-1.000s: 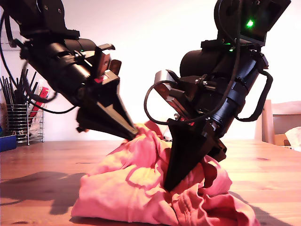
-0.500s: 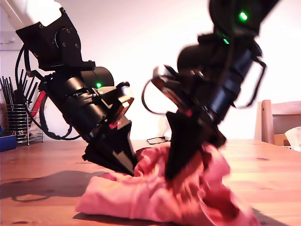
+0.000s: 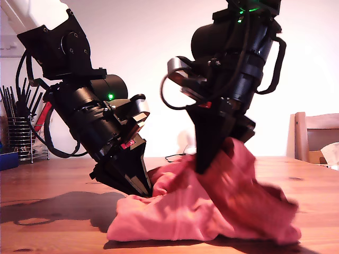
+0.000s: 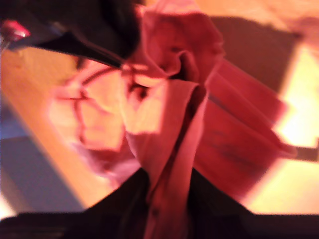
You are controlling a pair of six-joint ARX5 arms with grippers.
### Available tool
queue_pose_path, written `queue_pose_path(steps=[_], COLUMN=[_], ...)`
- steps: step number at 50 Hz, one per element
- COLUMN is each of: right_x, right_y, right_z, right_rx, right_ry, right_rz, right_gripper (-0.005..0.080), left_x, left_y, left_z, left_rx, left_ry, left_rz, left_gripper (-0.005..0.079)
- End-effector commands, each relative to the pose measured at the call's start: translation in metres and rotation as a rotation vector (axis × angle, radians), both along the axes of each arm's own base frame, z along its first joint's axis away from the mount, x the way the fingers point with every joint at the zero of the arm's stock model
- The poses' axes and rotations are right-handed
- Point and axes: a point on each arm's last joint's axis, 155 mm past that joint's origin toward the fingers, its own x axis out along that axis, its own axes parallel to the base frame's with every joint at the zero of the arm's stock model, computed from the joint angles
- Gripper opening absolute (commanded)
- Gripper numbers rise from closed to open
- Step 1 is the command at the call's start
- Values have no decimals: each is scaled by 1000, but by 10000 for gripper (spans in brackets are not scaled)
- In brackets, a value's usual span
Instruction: Fold the underwear in front of you. After folding it, place it to the right side.
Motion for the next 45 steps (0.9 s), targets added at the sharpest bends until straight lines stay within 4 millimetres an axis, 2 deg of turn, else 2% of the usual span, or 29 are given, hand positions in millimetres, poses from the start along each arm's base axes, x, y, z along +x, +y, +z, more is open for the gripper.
queue_pose_path(steps=[1, 9, 18, 24, 36, 41, 45], right_x=[8, 28, 37, 25, 2, -11, -14], right_y=[-6, -28, -35, -33, -10, -5, -3], right_z=[1, -2, 2, 13, 50, 52, 53], right_rx=[-39, -163, -182, -170, -48, -12, 0], right_ry=[-39, -145, -169, -102, 47, 113, 125], right_rz=[-4, 14, -10, -24, -64, -56, -54], right_gripper=[202, 202, 202, 192, 184, 117, 53], left_x=[-9, -16, -16, -19, -26, -29, -28], left_y=[-1, 0, 3, 10, 15, 19, 17], left_z=[-7, -8, -10, -14, -16, -16, -12], left_rx=[12, 27, 41, 77, 118, 128, 104], left_ry=[18, 41, 42, 62, 144, 178, 192], left_rz=[-11, -18, -14, -6, 74, 95, 101], left_gripper=[3, 3, 3, 3, 3, 3, 3])
